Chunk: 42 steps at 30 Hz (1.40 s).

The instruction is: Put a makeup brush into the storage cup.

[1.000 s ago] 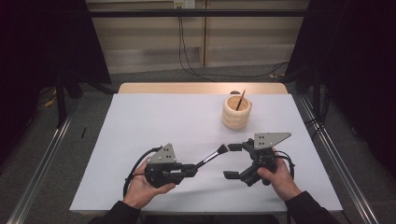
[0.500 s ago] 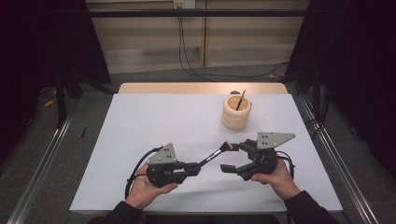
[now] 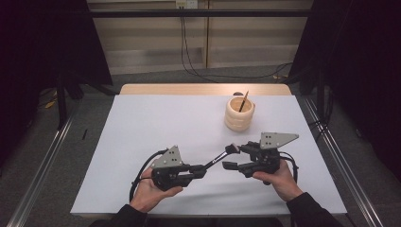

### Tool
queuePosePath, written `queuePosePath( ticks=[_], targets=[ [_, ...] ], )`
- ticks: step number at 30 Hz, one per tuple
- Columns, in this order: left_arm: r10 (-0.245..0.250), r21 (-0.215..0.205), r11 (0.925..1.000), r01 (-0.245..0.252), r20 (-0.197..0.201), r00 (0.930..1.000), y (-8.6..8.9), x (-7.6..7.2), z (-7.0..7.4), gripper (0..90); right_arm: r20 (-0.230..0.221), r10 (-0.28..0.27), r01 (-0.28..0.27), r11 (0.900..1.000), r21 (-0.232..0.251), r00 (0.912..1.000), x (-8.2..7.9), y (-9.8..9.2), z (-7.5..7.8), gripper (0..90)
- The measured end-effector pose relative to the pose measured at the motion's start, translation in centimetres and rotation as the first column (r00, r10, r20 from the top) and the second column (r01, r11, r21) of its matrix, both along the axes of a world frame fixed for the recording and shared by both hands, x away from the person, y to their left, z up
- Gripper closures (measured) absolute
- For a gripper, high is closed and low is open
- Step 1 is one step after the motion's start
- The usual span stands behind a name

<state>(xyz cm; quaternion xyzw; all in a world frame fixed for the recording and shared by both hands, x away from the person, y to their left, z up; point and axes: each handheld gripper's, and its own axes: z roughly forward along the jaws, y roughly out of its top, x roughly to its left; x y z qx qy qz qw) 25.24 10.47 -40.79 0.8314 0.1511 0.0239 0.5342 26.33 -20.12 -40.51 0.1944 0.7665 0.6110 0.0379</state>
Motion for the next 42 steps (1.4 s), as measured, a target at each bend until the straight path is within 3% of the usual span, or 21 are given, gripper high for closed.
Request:
queuePosePath(
  ticks=[10, 13, 17, 19, 26, 29, 42],
  targets=[
    [-0.020, -0.010, 0.9998, 0.020, 0.001, 0.9998, -0.5, -0.2, -0.4, 79.4, -0.045, 0.046, -0.045, 0.999, 0.017, 0.9979, 0.1, 0.2, 0.0, 53.0],
    [-0.021, 0.008, 0.9997, 0.021, 0.010, 0.9997, -0.5, -0.2, -0.4, 79.4, -0.052, 0.054, -0.052, 0.998, 0.027, 0.9972, 0.2, 0.2, 0.0, 56.1],
    [-0.027, -0.011, 0.9996, 0.027, 0.006, 0.9996, -0.7, -0.2, -0.6, 79.4, -0.074, 0.058, -0.055, 0.998, 0.044, 0.9956, 0.3, 0.1, -0.1, 60.2],
    [-0.031, 0.007, 0.9995, 0.031, 0.014, 0.9994, -0.7, -0.1, -0.7, 79.4, -0.083, 0.061, -0.057, 0.997, 0.049, 0.9947, 0.4, 0.1, -0.2, 60.9],
    [-0.034, 0.008, 0.9994, 0.034, 0.018, 0.9992, -0.9, -0.2, -1.1, 79.3, -0.094, 0.064, -0.058, 0.996, 0.063, 0.9935, 0.5, 0.1, -0.3, 65.7],
    [-0.033, 0.029, 0.9990, 0.032, 0.028, 0.9991, -1.0, -0.2, -1.3, 79.3, -0.098, 0.062, -0.056, 0.997, 0.057, 0.9932, 0.5, 0.1, -0.4, 67.2],
    [-0.030, 0.020, 0.9993, 0.030, 0.018, 0.9994, -1.3, 0.1, -2.5, 77.5, -0.108, 0.111, -0.104, 0.992, 0.070, 0.9879, 0.5, 0.2, -0.5, 75.6]
  ],
)
